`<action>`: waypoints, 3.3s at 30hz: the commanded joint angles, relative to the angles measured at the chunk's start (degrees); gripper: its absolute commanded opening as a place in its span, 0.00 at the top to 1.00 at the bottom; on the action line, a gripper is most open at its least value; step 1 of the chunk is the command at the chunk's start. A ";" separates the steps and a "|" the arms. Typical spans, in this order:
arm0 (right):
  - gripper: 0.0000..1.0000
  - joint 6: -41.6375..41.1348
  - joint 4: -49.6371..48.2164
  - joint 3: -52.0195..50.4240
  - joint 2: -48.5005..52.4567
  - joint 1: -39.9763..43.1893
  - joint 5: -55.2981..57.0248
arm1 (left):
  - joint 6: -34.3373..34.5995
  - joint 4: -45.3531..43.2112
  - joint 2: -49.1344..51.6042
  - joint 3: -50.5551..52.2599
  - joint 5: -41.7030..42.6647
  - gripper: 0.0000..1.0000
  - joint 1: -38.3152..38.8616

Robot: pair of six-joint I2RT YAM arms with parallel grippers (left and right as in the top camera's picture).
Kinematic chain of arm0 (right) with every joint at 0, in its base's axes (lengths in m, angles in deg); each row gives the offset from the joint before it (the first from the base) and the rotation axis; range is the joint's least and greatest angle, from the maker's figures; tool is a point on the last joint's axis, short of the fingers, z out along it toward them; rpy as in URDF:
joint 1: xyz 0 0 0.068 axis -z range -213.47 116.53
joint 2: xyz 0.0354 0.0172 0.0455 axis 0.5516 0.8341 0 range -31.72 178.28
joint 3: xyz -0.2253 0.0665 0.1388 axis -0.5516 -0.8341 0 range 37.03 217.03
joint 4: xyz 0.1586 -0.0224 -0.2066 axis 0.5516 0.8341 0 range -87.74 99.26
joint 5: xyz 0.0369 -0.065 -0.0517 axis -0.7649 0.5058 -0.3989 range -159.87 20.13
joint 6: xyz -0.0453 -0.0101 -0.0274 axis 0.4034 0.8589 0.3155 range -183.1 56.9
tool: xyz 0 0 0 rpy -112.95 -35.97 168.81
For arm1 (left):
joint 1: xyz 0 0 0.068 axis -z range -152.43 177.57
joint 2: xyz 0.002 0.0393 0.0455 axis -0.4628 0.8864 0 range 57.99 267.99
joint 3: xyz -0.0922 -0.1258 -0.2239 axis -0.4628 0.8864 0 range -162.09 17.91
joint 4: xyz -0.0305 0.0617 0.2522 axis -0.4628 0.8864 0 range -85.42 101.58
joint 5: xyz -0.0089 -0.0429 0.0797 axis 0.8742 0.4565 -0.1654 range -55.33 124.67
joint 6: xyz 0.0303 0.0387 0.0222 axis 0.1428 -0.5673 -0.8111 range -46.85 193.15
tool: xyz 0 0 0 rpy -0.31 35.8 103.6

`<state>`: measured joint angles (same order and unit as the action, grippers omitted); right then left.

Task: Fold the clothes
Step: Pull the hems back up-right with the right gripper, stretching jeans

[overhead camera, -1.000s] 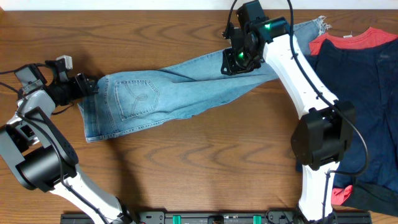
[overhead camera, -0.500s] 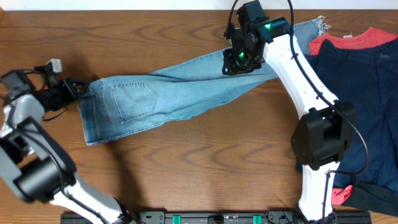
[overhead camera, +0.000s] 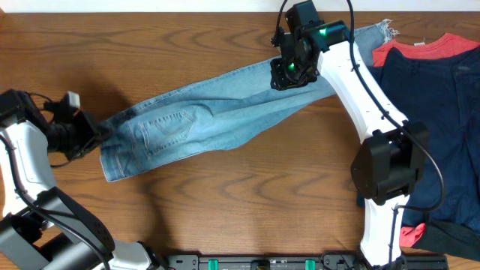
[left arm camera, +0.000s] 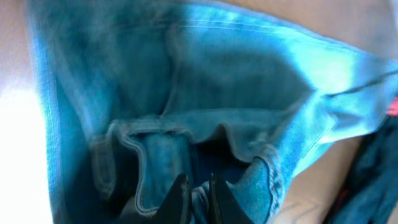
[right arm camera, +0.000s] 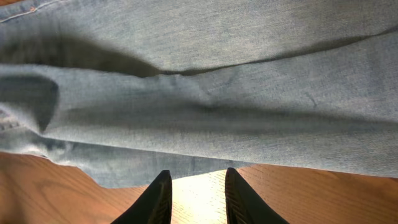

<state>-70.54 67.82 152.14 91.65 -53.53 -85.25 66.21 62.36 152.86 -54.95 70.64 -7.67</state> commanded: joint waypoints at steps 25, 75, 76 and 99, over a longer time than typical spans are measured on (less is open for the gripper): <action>0.67 -0.63 -0.13 -0.26 0.48 0.92 2.36 | 20.61 -17.79 1.46 12.00 -43.87 0.60 -0.20; 0.55 3.48 -12.00 -0.57 3.10 7.10 10.43 | 26.99 -34.07 2.84 25.18 -53.90 0.94 -7.50; 0.54 3.63 -13.31 -0.59 3.63 7.04 10.49 | 25.88 -35.95 2.84 25.18 -52.72 0.93 -7.48; 0.51 7.50 -38.84 -0.57 18.05 15.91 7.48 | 19.39 -47.65 2.86 25.20 -44.26 0.87 -7.32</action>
<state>-63.85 29.09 151.57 109.57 -38.38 -72.83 86.82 14.78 155.09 -30.21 24.41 -15.08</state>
